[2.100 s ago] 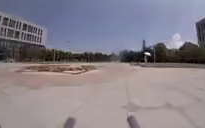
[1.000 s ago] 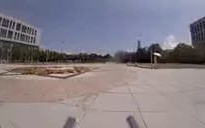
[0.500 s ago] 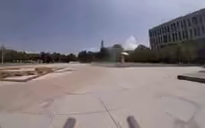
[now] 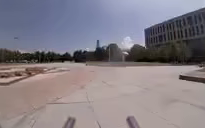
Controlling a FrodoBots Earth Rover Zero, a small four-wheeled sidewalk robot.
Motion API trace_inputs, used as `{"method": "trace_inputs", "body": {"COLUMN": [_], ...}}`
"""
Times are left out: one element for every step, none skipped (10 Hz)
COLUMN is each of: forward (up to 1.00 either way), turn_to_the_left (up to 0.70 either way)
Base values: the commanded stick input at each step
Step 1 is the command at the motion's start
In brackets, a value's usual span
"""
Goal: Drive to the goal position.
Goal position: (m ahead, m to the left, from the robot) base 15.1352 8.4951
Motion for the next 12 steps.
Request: {"method": "trace_inputs", "body": {"forward": [1.0,1.0,1.0,1.0,1.0,1.0,1.0,1.0,1.0,0.69,0.0,0.0], "turn_to_the_left": [0.0,0.27,0.27,0.27,0.27,0.27,0.27,0.27,0.27,0.33,0.45,0.45]}}
